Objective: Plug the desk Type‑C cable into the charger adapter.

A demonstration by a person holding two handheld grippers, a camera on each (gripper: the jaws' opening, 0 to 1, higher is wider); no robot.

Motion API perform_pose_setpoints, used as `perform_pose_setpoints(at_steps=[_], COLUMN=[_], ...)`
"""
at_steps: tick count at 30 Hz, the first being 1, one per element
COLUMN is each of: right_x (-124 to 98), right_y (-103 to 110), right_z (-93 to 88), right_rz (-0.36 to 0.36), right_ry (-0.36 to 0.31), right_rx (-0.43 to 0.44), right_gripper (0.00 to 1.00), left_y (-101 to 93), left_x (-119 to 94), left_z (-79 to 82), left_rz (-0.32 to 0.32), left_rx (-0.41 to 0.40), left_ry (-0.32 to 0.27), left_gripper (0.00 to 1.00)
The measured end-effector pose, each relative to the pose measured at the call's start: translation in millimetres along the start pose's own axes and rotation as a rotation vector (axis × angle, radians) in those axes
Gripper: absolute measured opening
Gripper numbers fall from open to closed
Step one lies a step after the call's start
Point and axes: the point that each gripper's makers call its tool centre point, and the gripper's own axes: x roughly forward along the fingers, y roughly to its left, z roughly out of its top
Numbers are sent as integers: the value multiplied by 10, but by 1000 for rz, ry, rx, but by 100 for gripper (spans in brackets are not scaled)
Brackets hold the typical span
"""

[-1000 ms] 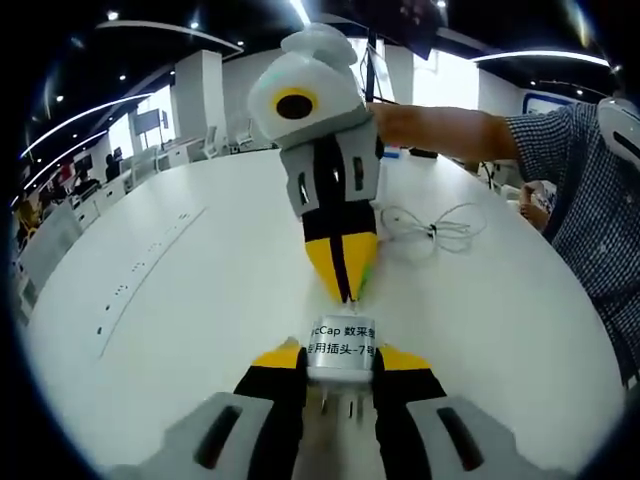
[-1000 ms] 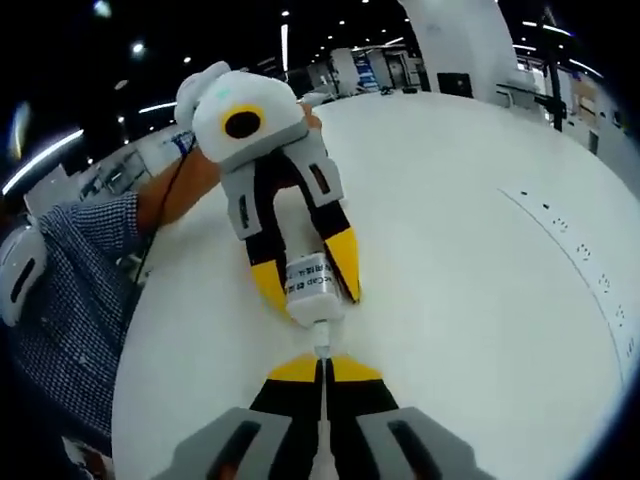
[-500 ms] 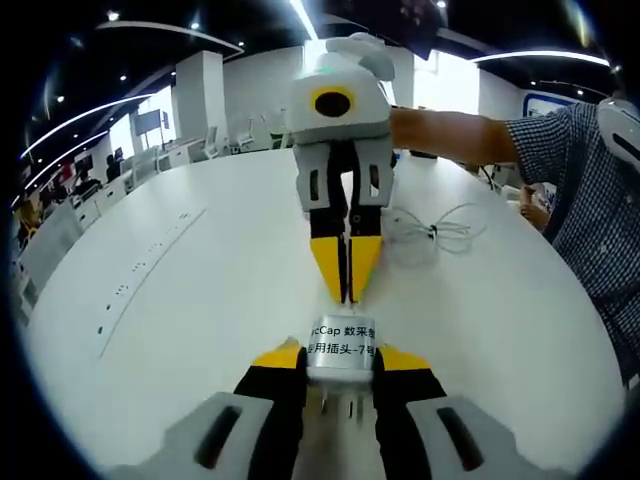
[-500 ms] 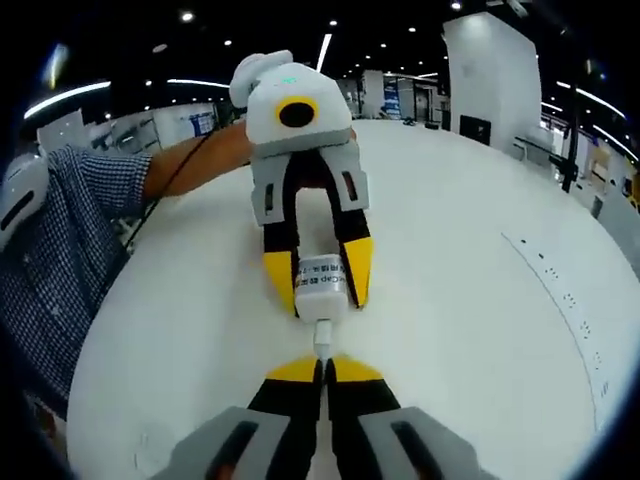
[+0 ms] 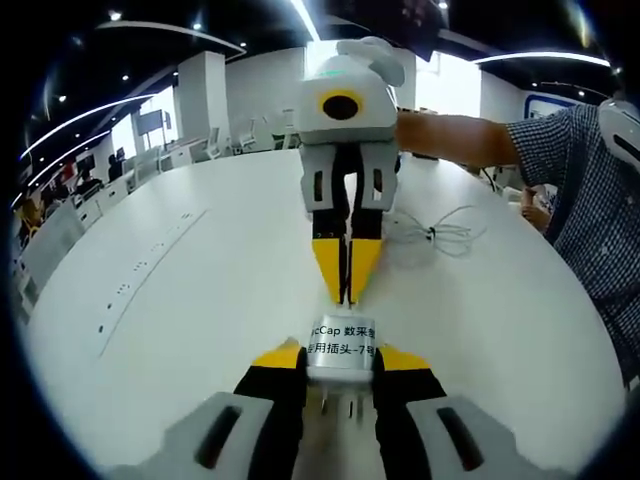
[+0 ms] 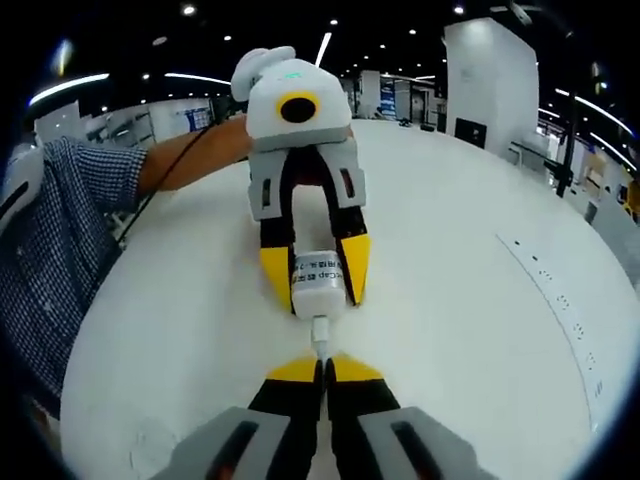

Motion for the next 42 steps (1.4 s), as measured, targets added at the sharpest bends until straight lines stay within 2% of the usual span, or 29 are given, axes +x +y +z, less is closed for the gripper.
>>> perform_pose_setpoints(at_steps=[4,9,12,16,20,22,32,34,42], right_x=[1,34,28,39,39,41,56,44,61], right_y=[-23,-28,-54,-53,-93,-94,-42,-24,11], right_z=[-7,11,8,11,17,20,35,56,62], right_rz=[-2,2,6,2,4,9,19,32,27], right_ry=[-16,-72,-84,-88,-103,-127,-171,-198,-195], right_rx=[11,24,50,30,48,84,76,102,83], right_gripper=[5,4,4,3,3,3,2,2,2], left_y=[9,-24,-5,9,8,5,9,10,2], left_x=[0,11,5,3,6,5,0,-1,3], left_z=[0,6,-2,-9,-11,-13,-18,-18,-13], left_rz=[6,7,11,10,7,7,4,4,2], left_rx=[-5,-11,-12,-16,-18,-18,-21,-19,-20], left_ry=[2,1,-5,1,1,-7,-9,-10,-9], left_gripper=[26,26,26,26,26,26,26,26,26])
